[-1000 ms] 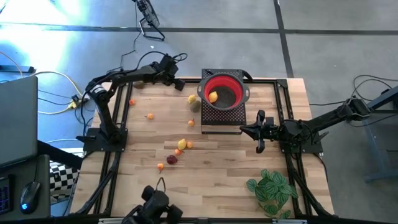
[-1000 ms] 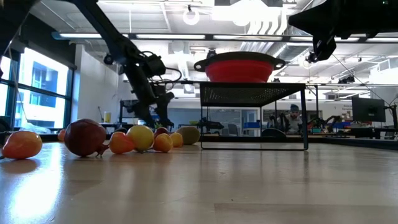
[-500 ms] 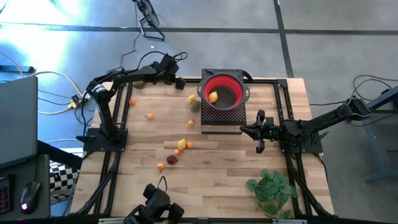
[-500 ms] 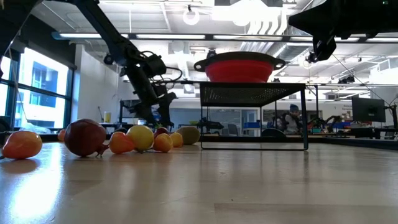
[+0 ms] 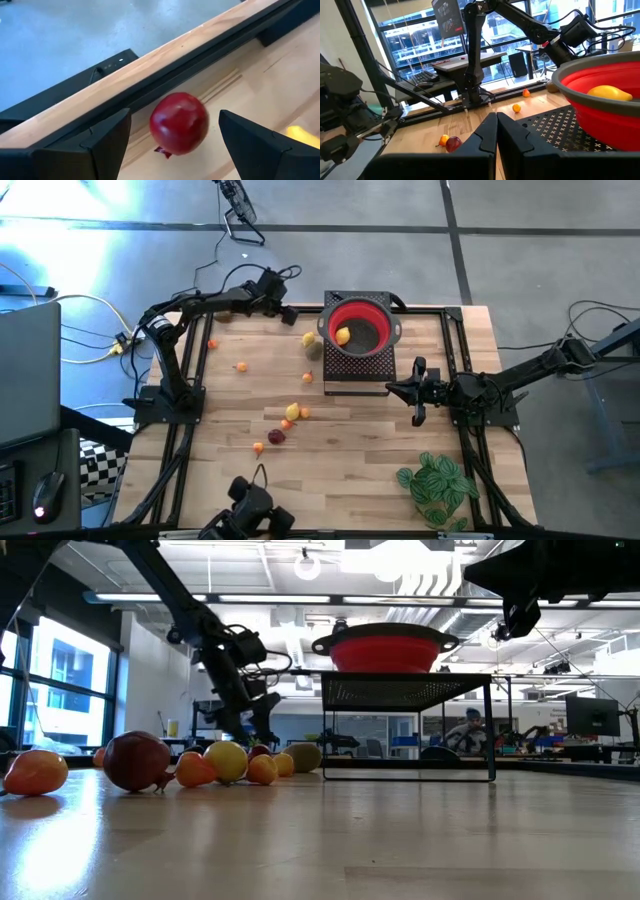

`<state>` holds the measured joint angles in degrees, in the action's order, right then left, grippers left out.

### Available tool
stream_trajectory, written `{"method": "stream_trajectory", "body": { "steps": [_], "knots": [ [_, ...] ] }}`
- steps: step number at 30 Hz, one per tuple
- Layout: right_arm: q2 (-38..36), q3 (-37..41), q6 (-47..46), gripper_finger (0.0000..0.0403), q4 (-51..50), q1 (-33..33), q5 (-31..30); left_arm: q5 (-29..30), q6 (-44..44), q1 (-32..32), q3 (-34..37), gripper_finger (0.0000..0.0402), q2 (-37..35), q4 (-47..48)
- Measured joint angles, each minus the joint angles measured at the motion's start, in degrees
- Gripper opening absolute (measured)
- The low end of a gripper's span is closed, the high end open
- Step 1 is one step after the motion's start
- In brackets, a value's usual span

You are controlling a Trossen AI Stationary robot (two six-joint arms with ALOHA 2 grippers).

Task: Pick & Place Fruit
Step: Put the top red pomegranate into the red strainer bowl on the shelf

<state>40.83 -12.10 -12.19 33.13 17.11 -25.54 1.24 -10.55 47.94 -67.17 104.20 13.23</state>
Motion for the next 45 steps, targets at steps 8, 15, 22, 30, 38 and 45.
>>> {"method": "stream_trajectory", "body": {
  "steps": [8, 15, 22, 30, 38, 45],
  "knots": [
    [0.0, 0.0, 0.0, 0.0002, 0.0, 0.0, 0.0, 0.6, 0.0, -0.1, 2.1, 0.0296, 0.0, -2.8],
    [0.0, 0.0, 0.0, 0.0002, -0.2, 0.0, 0.0, 0.8, 0.2, -0.9, 2.5, 0.0296, 0.0, -3.9],
    [0.0, 0.0, 0.0, 0.0002, -1.4, 0.0, 0.0, 0.8, 0.2, -1.6, 2.5, 0.0296, 0.0, -4.1],
    [0.0, 0.0, 0.0, 0.0002, -1.3, 0.0, 0.0, 0.4, 0.3, -1.5, 2.5, 0.0296, 2.0, -4.6],
    [0.0, 0.0, -0.2, 0.0002, -1.3, 0.0, 0.0, -0.7, 0.2, -1.5, 2.6, 0.0296, 5.3, -6.4],
    [0.0, 0.0, -0.1, 0.0002, -1.3, 0.0, 0.0, -0.7, 0.2, -1.5, 2.6, 0.0296, 5.3, -9.3]
  ]
}}
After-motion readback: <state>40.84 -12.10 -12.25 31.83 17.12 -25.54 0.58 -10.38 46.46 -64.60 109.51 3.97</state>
